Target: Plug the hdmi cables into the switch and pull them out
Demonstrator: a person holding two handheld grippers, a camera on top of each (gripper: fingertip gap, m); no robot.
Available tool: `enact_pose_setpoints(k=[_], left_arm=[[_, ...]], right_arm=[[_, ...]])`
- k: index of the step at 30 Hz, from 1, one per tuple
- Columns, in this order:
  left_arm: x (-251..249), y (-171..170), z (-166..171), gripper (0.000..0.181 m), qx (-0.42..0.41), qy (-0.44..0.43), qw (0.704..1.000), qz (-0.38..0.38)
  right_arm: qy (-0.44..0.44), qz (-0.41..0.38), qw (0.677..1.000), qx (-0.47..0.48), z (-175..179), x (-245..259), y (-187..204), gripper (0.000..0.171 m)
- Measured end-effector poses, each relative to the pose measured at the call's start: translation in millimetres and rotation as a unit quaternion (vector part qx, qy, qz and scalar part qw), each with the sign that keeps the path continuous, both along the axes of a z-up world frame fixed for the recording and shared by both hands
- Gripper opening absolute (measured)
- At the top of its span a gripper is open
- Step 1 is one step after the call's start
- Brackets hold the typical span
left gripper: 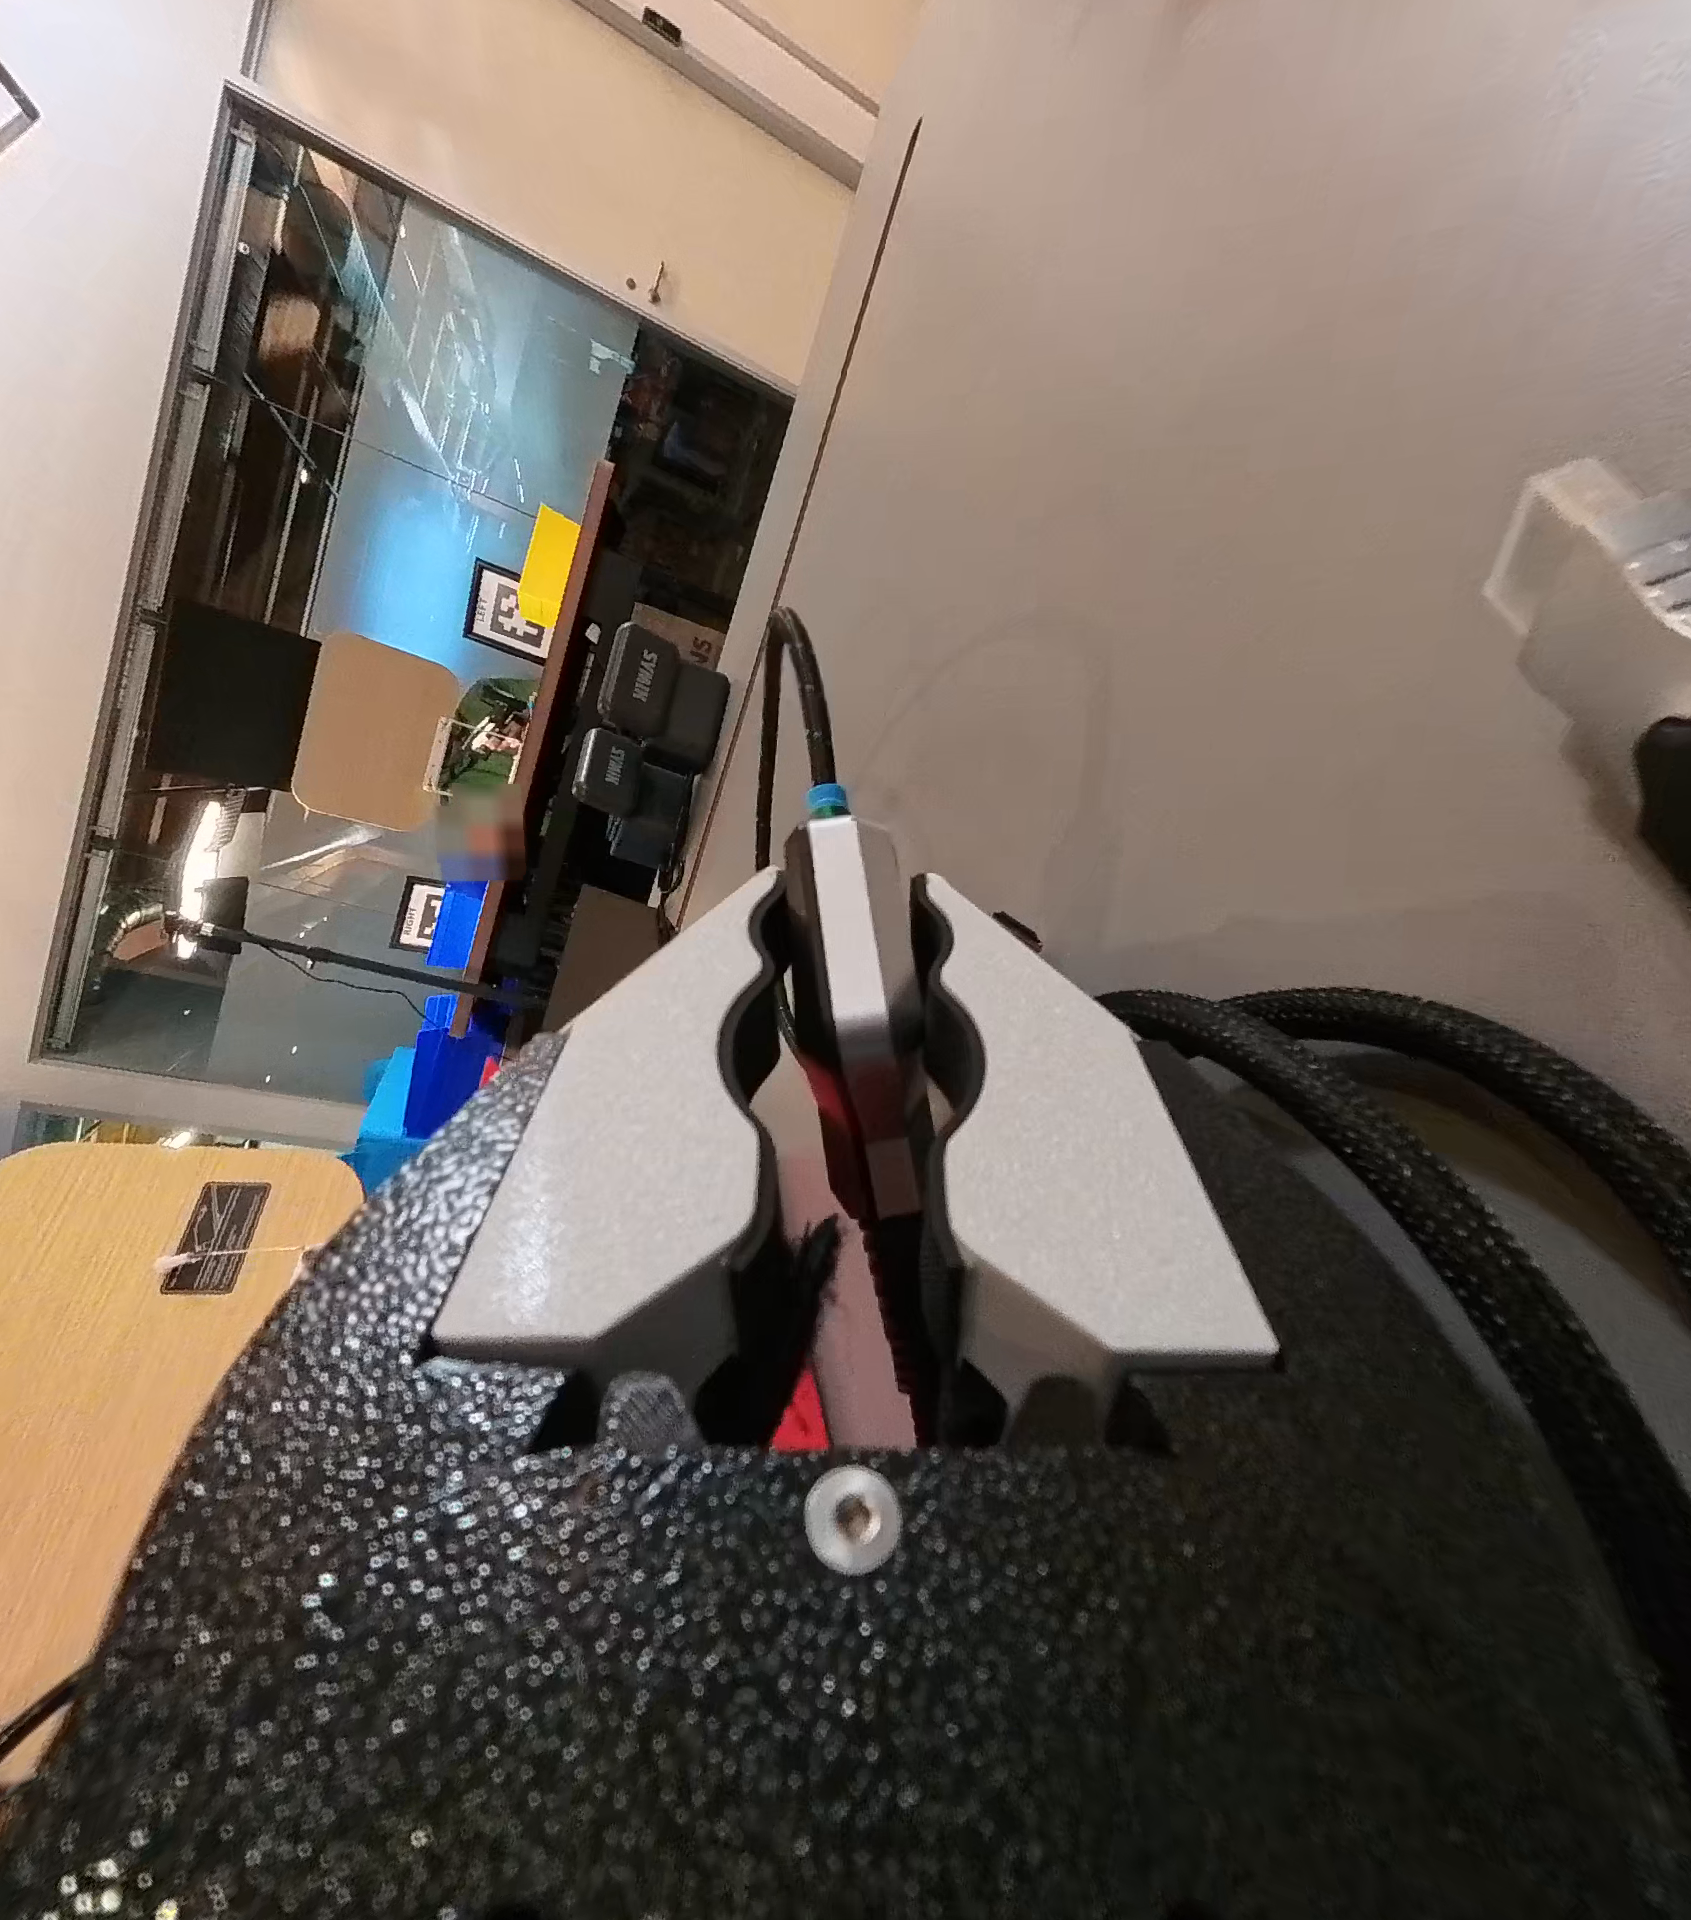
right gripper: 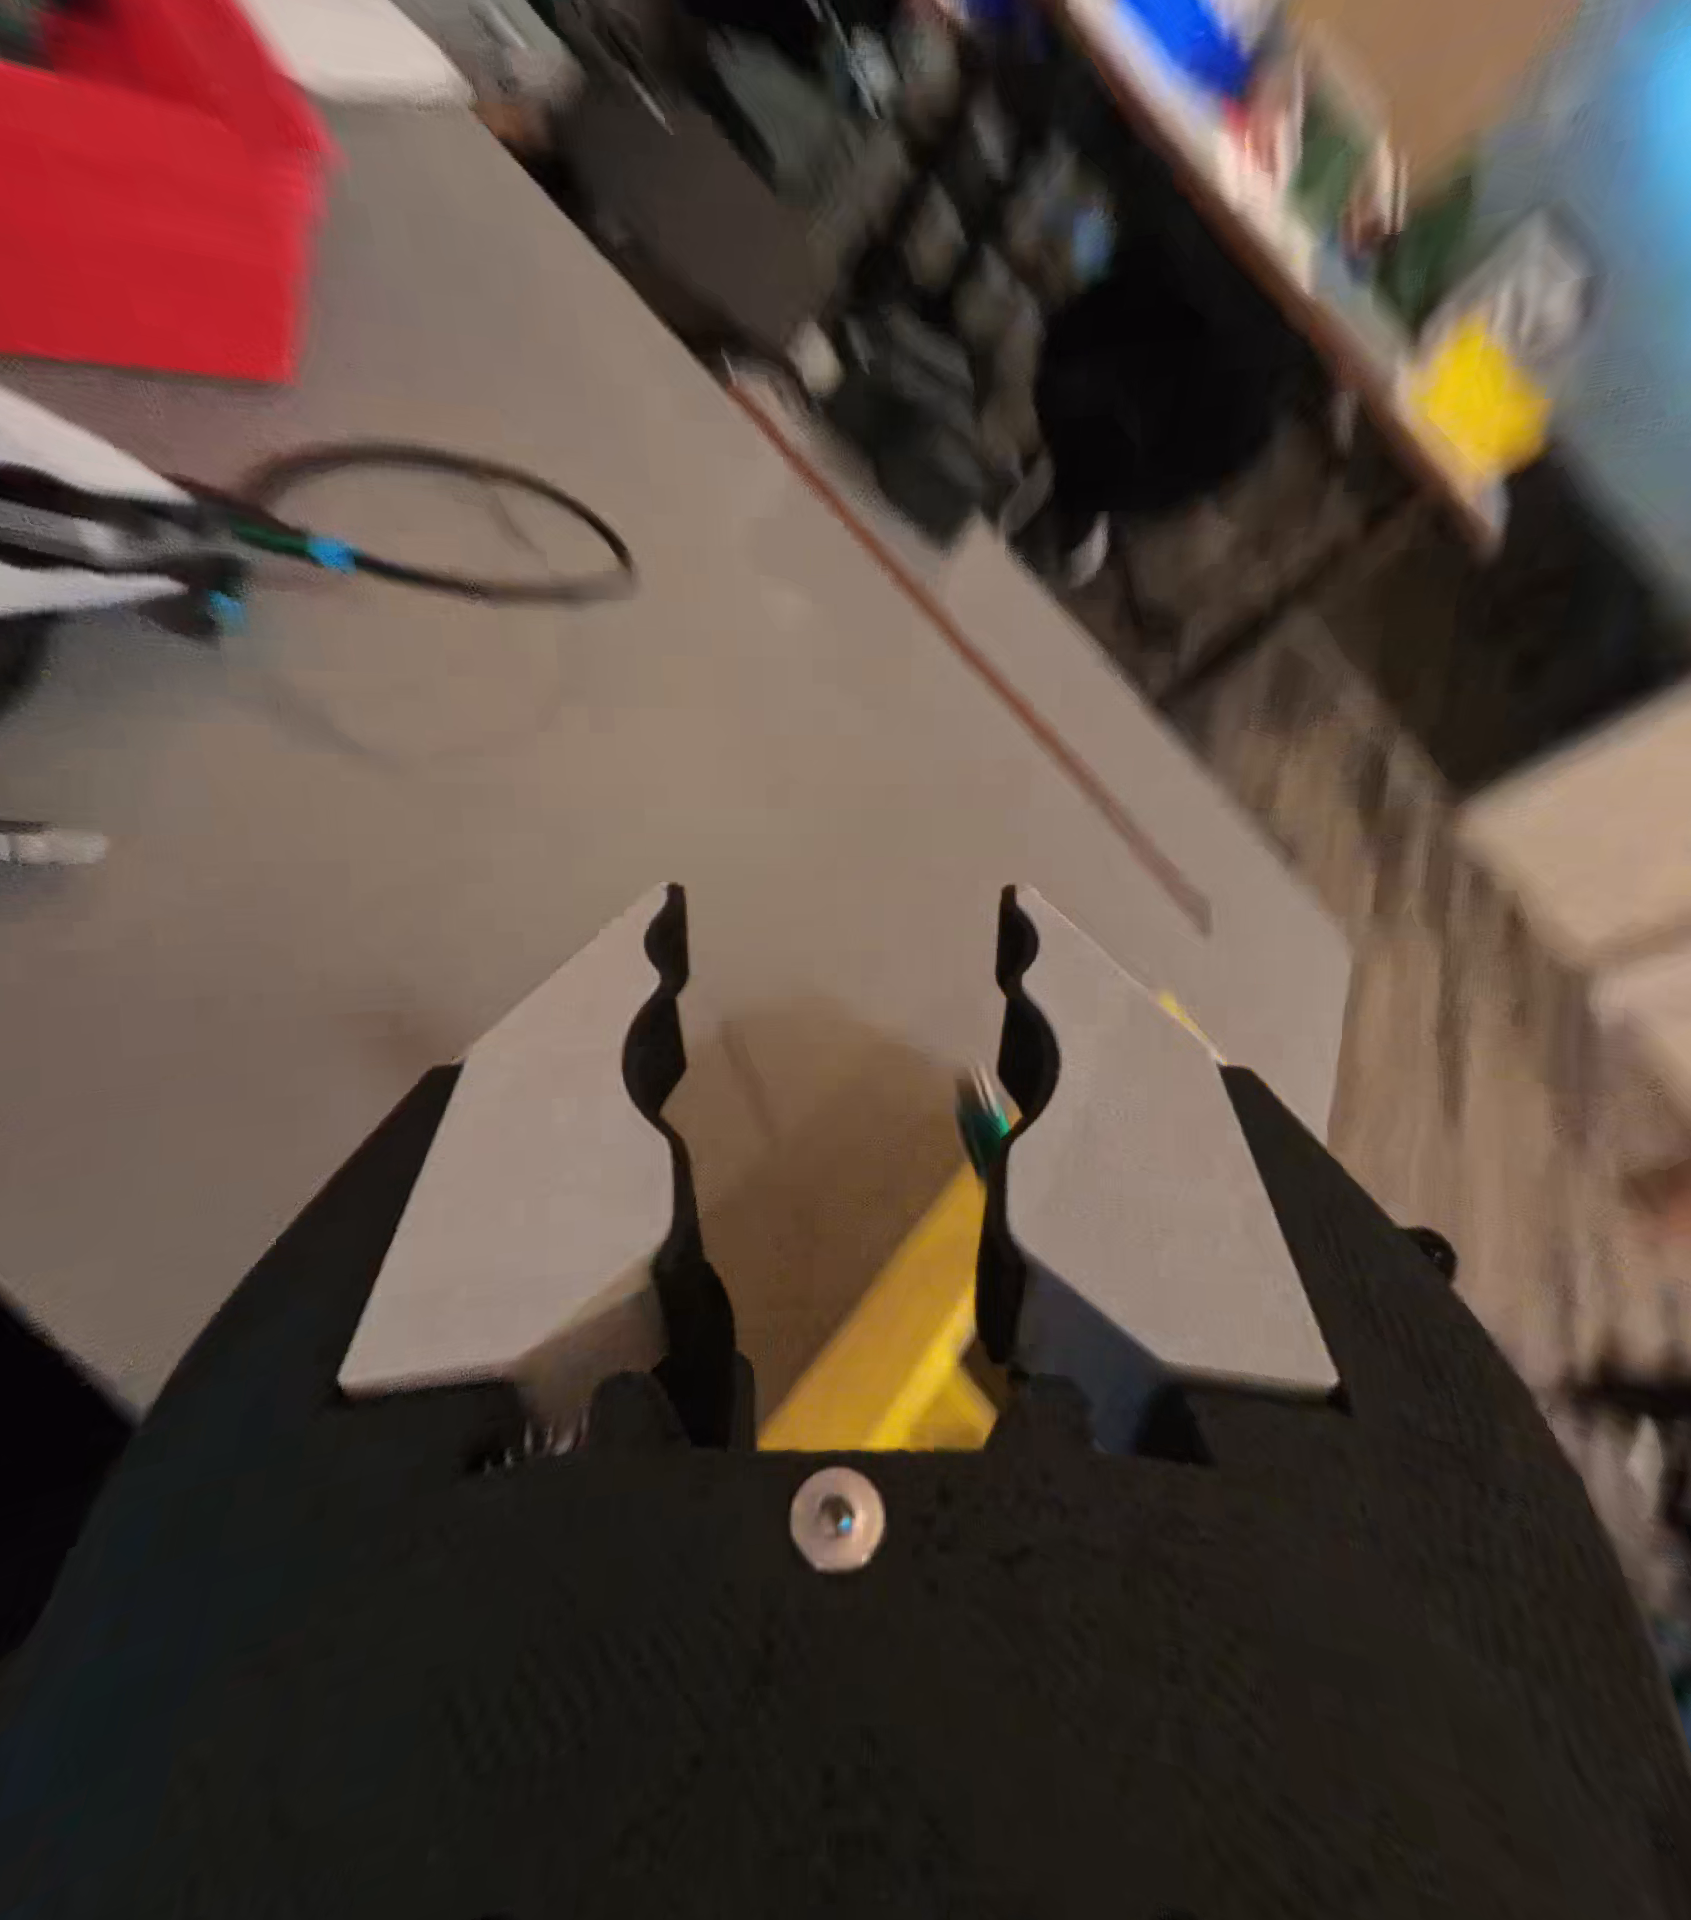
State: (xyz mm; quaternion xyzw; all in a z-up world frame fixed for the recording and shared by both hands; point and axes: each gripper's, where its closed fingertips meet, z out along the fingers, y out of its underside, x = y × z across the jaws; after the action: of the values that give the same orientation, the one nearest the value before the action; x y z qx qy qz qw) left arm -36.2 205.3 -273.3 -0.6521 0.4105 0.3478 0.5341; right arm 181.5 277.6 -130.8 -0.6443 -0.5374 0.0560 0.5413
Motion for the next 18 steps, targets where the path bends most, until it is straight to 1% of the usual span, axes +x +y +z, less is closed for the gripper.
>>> enact_pose_setpoints(k=[1,2,3,5,7,8,10,12,13,14,15,17,18], left_arm=[[2,0,0,0.020,0.000,-0.003,1.000,-0.005],[4,-1,0,0.020,0.000,-0.006,1.000,-0.011],[6,-2,1,0.020,0.000,-0.010,1.000,-0.019],[11,-4,1,0.020,0.000,-0.018,0.999,-0.040],[16,-5,2,0.020,0.000,-0.030,0.998,-0.057],[18,-6,2,0.020,-0.001,-0.036,0.997,-0.065],[20,-8,3,0.020,-0.003,-0.049,0.996,-0.078],[23,-9,3,0.020,-0.005,-0.061,0.994,-0.095],[25,-10,3,0.020,-0.006,-0.068,0.992,-0.103],[25,-10,4,0.020,-0.006,-0.077,0.991,-0.105],[22,-10,8,0.022,0.002,-0.088,0.991,-0.097],[15,-7,18,0.058,0.020,-0.116,0.991,-0.065],[10,-4,12,0.071,0.001,-0.129,0.991,-0.042]], right_arm=[[-0.003,0.054,0.998,0.043,-2,-29,-13,0.051],[-0.018,0.108,0.991,0.079,-12,-57,-28,0.048],[-0.045,0.158,0.980,0.112,-29,-84,-41,0.051],[-0.124,0.240,0.946,0.180,-69,-129,-57,0.054],[-0.191,0.297,0.902,0.250,-103,-163,-59,0.053],[-0.215,0.324,0.882,0.265,-119,-177,-60,0.053],[-0.237,0.354,0.865,0.266,-145,-201,-55,0.053],[-0.242,0.362,0.854,0.283,-154,-218,-49,0.046],[-0.245,0.365,0.851,0.289,-156,-223,-48,0.037],[-0.247,0.372,0.847,0.288,-158,-226,-48,0.022],[-0.251,0.376,0.846,0.284,-160,-227,-48,0.012],[-0.251,0.377,0.848,0.275,-161,-227,-47,0.011],[-0.248,0.380,0.850,0.269,-160,-225,-48,0.011]])
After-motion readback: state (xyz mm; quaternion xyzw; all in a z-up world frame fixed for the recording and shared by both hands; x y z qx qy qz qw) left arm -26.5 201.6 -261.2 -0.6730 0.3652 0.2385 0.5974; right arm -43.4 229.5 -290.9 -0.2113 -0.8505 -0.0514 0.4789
